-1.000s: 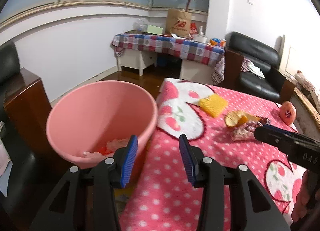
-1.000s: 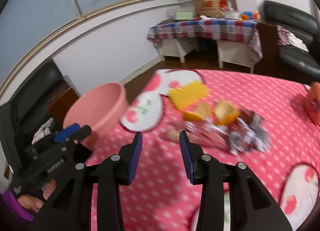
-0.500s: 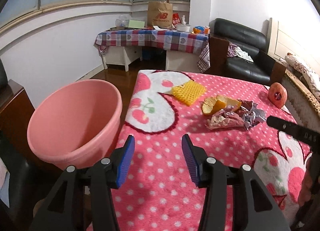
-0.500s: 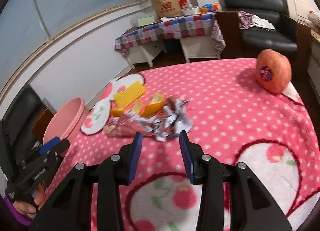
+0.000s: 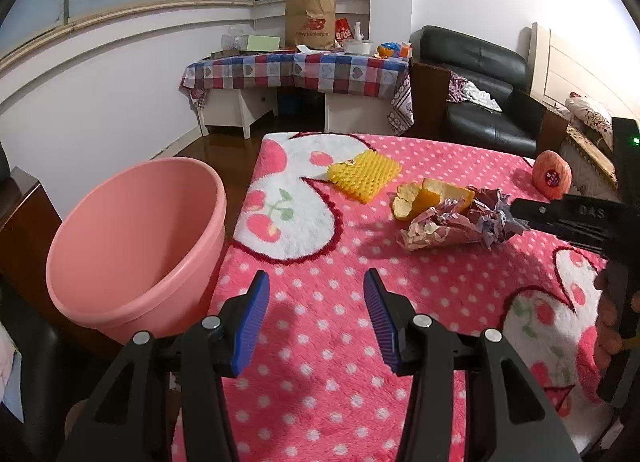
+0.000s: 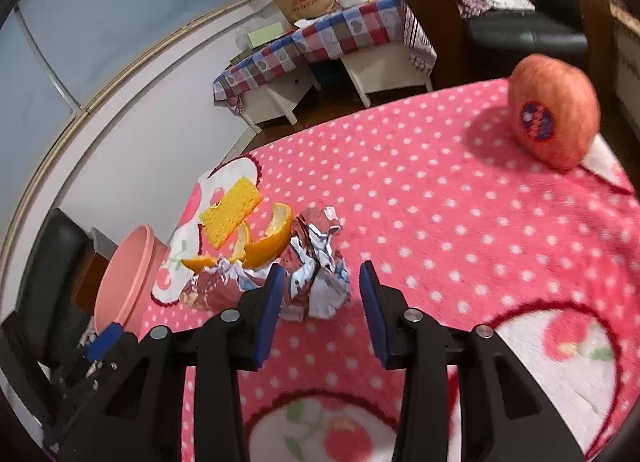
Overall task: Collect trash
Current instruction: 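Close the right tool on the crumpled foil wrapper and lift it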
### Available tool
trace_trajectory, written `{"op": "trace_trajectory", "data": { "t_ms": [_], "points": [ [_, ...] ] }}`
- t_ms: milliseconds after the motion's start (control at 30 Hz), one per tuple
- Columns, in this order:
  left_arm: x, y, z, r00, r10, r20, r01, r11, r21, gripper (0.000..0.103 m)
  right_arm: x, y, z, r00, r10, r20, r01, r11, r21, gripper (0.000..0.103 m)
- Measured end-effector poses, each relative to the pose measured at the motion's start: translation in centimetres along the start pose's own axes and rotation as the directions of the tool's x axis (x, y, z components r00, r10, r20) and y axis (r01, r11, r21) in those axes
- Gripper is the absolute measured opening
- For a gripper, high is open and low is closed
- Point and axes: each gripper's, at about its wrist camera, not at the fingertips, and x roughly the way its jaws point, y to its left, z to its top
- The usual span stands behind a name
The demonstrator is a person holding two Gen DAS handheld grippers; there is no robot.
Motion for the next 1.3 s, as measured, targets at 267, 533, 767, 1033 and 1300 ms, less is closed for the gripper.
{"op": "trace_trajectory", "data": {
  "t_ms": [267,533,767,1033,1300],
  "points": [
    [0.2,-0.6,0.9,1.000,-0.010,0.010,0.010,1.000,0.020,0.048,2.6,0.7,-0.3,1.000,-0.005,-0.028,0.005,1.000,-0.012,0.052],
    [0.5,-1.7,3.0,0.995,-0.101,0.020,0.101,0.995,0.000,0.048,2.2,0.5,-0.9,1.000,0.000,-0.015,-0.001,0.999,-0.040,0.030],
    [1.5,-2.7,4.9,0.983,-0.184,0.012,0.185,0.982,-0.040,0.048,-1.1,-0.8,-1.2,0.997,-0.043,0.067,0.042,0.999,0.009,0.029],
    [3.5,-3.9,7.0,0.965,-0.261,-0.011,0.259,0.963,-0.075,0.042,-1.8,-3.1,-2.3,0.994,-0.092,0.054,0.088,0.994,0.067,0.029],
    [6.2,-6.1,6.7,0.972,-0.231,-0.046,0.233,0.971,0.056,0.033,-1.5,-3.9,-2.5,0.997,-0.056,0.055,0.050,0.994,0.100,0.029]
  ]
}}
